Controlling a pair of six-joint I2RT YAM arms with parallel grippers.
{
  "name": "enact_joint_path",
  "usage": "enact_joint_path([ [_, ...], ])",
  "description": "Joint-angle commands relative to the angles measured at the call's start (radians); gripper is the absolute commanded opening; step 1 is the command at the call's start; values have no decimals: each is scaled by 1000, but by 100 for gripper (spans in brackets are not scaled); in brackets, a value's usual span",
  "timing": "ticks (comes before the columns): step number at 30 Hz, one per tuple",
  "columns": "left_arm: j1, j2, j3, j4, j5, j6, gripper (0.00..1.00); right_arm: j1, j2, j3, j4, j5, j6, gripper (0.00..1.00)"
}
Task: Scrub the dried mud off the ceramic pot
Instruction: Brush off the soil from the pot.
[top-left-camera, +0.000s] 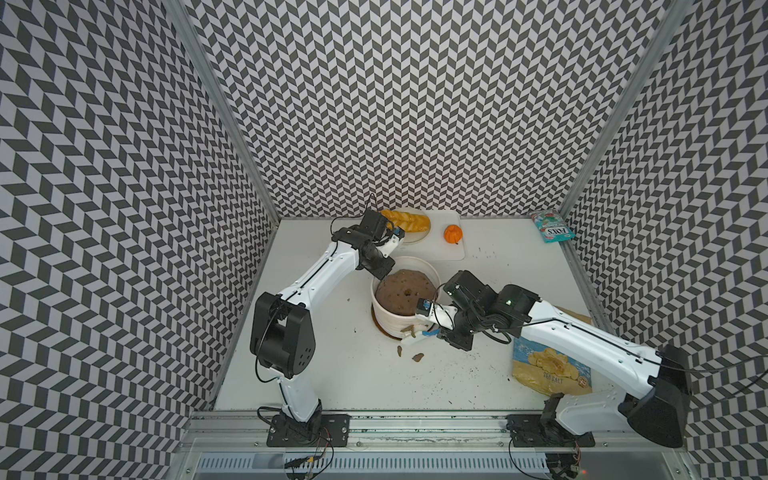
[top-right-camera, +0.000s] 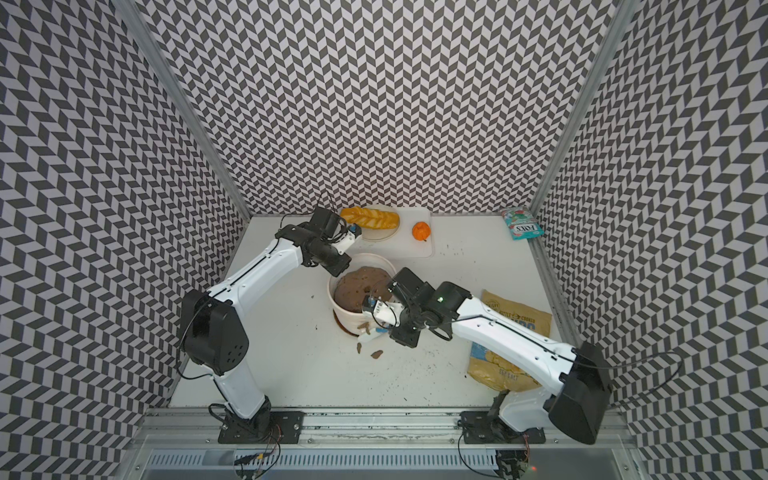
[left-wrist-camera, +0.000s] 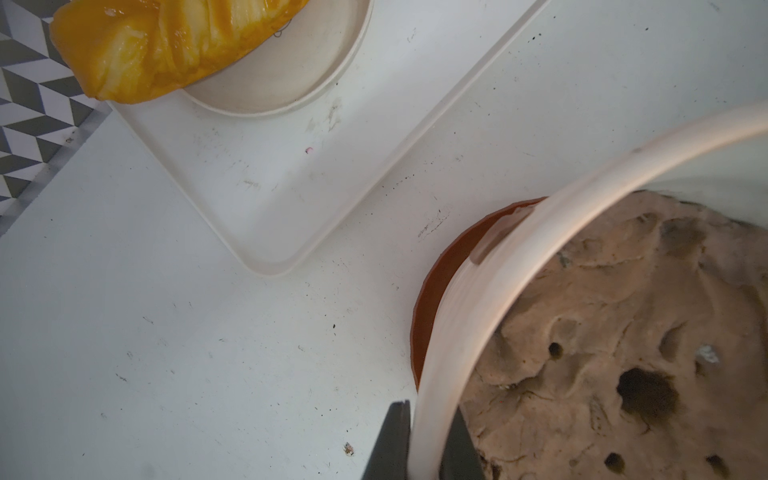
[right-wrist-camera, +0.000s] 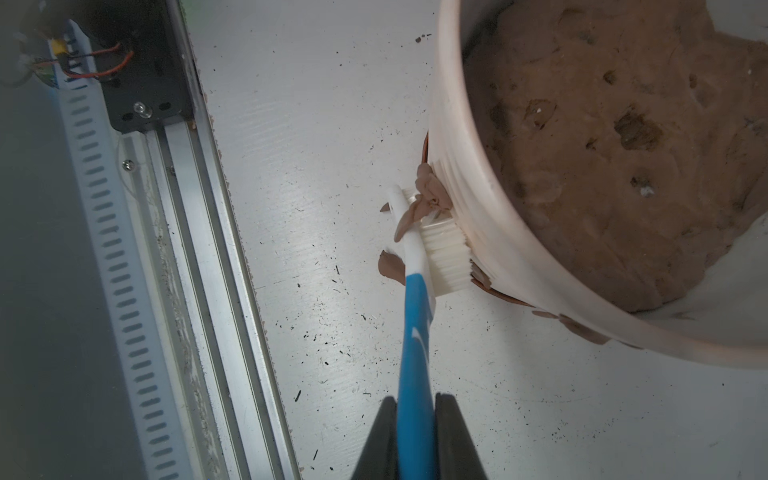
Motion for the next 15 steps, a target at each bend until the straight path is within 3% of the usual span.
enact_joint_path([
  [1,8,-26,43,56,65,74,0,-42,19,10,2,213,54,0],
  [11,17,-29,50,56,70,75,0,-40,26,41,-68,223,82,0],
  [15,17,-31,54,60,75,69,0,-28,38,67,-129,282,127,0],
])
